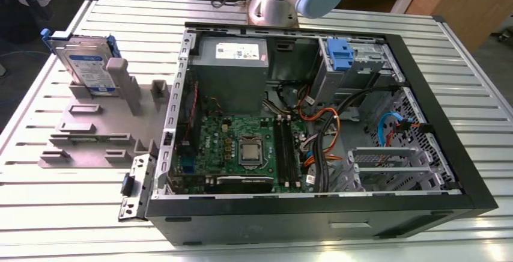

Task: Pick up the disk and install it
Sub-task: 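Pick up the disk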

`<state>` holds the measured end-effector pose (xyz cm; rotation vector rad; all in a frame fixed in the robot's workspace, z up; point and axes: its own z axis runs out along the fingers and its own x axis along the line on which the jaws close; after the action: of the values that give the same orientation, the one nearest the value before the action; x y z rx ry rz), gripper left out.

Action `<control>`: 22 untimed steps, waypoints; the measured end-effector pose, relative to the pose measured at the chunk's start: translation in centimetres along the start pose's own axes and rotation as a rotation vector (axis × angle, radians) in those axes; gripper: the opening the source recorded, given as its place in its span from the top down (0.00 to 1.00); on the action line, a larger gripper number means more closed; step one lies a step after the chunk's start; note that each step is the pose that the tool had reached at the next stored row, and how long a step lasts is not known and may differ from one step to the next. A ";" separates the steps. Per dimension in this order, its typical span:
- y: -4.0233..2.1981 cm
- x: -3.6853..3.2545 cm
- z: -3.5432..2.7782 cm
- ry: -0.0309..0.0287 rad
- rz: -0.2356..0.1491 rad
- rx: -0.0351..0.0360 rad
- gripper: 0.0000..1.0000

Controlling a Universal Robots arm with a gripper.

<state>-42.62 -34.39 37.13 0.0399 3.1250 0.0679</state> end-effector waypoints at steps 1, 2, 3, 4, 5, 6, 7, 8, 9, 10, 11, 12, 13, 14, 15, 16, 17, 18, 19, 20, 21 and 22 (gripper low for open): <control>0.00 0.00 0.00 0.0000 0.000 0.0000 0.89; 0.00 0.00 0.00 0.0000 0.000 0.0000 0.89; 0.00 0.01 0.00 0.0001 0.000 0.0000 0.89; 0.00 0.01 0.00 -0.0001 0.000 0.0000 0.89; 0.00 0.01 0.00 0.0000 0.000 0.0000 0.89; 0.00 0.01 0.00 0.0000 -0.002 0.0000 0.89; 0.00 0.01 0.00 0.0003 -0.007 -0.0001 0.89; 0.00 0.01 0.00 0.0005 -0.010 -0.0001 0.89; 0.00 0.02 0.00 0.0007 -0.015 -0.0002 0.89; -0.01 0.02 0.00 0.0011 -0.024 -0.0003 0.89; -0.01 0.02 0.00 0.0017 -0.039 -0.0006 0.89; -0.01 0.01 0.00 0.0025 -0.055 -0.0008 0.89; -0.01 0.01 0.01 0.0029 -0.068 -0.0011 0.89; -0.01 0.01 0.01 0.0033 -0.078 -0.0012 0.89; -0.01 0.01 0.01 0.0037 -0.087 -0.0014 0.89; -0.01 0.01 0.00 0.0041 -0.093 -0.0014 0.89; -0.01 0.01 0.00 0.0042 -0.098 -0.0014 0.89; -0.01 0.01 0.01 0.0044 -0.101 -0.0015 0.89; -0.01 0.01 0.00 0.0046 -0.105 -0.0016 0.89; -0.01 0.01 0.01 0.0047 -0.109 -0.0017 0.89; -0.01 0.01 0.01 0.0049 -0.113 -0.0017 0.89; -0.01 0.01 0.01 0.0050 -0.117 -0.0018 0.89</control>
<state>-42.63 -34.40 37.12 -0.1431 3.1244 0.0693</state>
